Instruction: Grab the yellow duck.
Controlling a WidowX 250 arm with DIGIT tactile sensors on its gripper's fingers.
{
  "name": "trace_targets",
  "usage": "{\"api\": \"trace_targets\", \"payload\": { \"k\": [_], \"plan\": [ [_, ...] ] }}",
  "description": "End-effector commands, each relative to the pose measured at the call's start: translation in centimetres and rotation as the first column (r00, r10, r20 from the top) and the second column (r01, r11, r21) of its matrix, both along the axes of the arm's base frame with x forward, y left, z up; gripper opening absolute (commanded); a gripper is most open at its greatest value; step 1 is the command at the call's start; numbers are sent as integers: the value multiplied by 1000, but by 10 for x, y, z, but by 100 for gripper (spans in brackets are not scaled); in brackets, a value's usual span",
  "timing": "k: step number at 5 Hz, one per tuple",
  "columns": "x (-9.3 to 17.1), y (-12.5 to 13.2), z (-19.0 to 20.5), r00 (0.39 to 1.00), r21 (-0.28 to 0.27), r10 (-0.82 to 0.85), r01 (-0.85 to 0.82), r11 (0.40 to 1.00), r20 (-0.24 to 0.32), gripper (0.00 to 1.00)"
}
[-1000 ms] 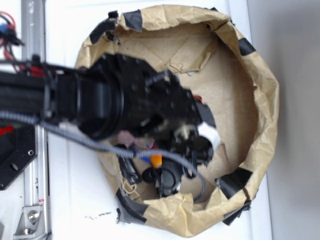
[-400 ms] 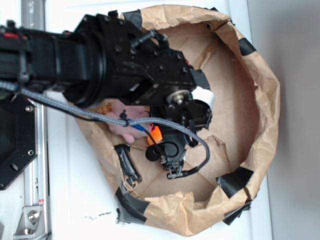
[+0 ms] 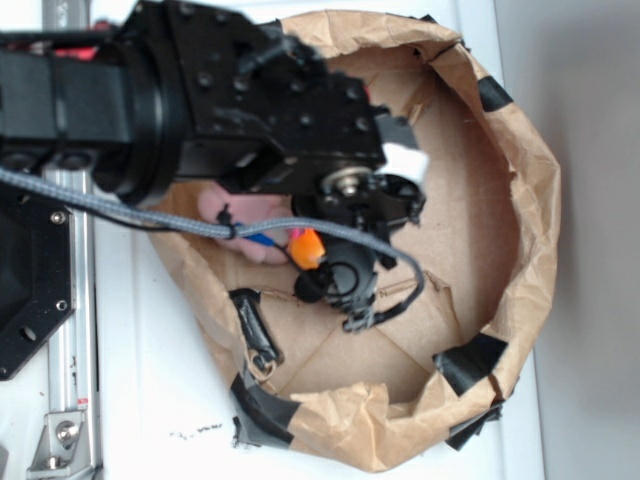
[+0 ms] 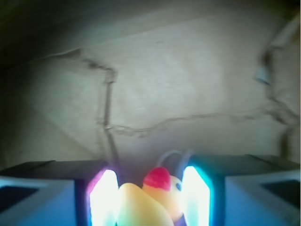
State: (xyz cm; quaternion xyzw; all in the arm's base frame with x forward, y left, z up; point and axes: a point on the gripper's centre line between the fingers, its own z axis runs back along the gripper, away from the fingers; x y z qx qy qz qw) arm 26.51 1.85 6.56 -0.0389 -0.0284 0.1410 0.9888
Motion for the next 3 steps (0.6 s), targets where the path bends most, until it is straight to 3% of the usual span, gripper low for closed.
{"api": "trace_targets", "payload": {
  "k": [1,3],
  "plan": [
    [-6,22,64,987,76,134,-141,987,83,0],
    [-4,16,84,986,84,125,-135,987,113,0]
  ]
}}
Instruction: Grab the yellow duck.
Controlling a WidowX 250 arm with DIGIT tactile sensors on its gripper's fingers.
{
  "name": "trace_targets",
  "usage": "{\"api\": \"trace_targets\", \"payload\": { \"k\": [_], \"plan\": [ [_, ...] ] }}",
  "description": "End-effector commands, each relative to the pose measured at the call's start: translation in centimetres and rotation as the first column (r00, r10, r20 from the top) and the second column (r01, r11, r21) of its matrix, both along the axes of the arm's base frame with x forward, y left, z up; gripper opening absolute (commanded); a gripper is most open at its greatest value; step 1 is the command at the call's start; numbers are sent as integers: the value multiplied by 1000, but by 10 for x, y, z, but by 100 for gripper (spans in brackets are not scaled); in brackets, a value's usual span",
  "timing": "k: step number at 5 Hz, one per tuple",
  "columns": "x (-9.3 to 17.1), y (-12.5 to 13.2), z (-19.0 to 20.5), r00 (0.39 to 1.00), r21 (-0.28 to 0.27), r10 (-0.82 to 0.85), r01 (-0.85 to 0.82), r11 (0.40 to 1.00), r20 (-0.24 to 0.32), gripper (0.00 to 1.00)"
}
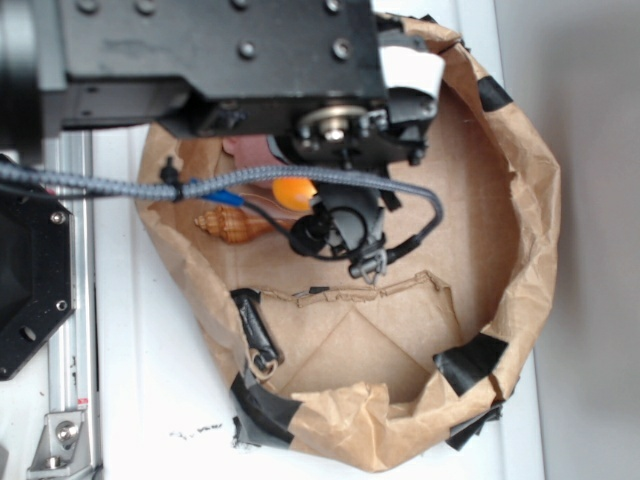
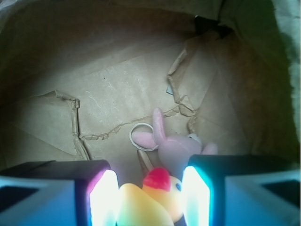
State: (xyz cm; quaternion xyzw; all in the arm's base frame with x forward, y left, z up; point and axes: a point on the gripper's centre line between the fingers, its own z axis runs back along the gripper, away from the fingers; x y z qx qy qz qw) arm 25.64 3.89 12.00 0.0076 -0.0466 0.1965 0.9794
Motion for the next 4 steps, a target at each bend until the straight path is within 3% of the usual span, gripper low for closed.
{"api": "trace_targets", "payload": {
  "k": [1,3,4],
  "plan": [
    [10,-12,29,996,7,-12,11,1000,89,0],
    [21,-22,19,993,18,-51,49,999,105,0],
    [26,-31,9,980,30,-104,101,994,172,0]
  ]
}}
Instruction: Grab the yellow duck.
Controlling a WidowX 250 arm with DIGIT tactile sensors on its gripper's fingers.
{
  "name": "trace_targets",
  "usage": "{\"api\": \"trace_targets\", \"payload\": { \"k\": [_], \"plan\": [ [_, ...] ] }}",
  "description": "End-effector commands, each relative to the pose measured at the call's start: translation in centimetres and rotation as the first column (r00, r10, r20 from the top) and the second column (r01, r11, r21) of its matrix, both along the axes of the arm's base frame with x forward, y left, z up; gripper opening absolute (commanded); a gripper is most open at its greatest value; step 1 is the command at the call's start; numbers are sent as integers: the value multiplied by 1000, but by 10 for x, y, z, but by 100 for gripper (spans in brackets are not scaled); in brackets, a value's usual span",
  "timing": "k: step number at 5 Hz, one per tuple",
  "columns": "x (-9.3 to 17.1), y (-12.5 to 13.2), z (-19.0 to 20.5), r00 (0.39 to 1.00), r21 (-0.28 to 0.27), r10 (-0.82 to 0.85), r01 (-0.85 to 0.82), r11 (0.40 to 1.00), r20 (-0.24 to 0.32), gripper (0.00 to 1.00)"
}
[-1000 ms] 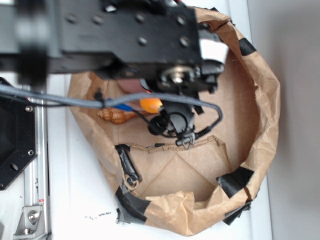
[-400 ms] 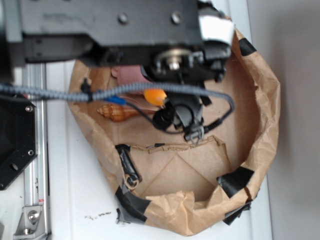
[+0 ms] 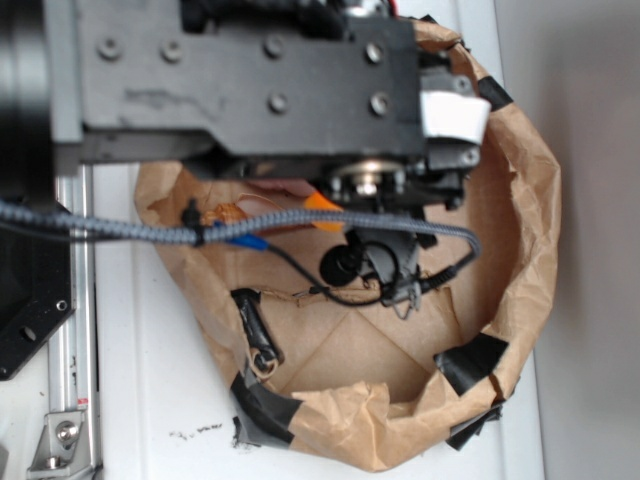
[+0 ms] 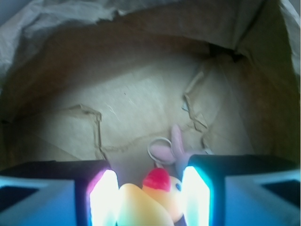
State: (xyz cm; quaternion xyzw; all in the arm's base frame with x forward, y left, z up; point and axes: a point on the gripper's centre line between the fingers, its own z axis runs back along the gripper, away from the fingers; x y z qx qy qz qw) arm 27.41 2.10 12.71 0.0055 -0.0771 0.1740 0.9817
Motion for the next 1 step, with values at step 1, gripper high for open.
{"api": "trace_targets", "payload": {
  "k": [1],
  "plan": [
    [5,-11,-3,993,-39,-41,46,998,112,0]
  ]
}}
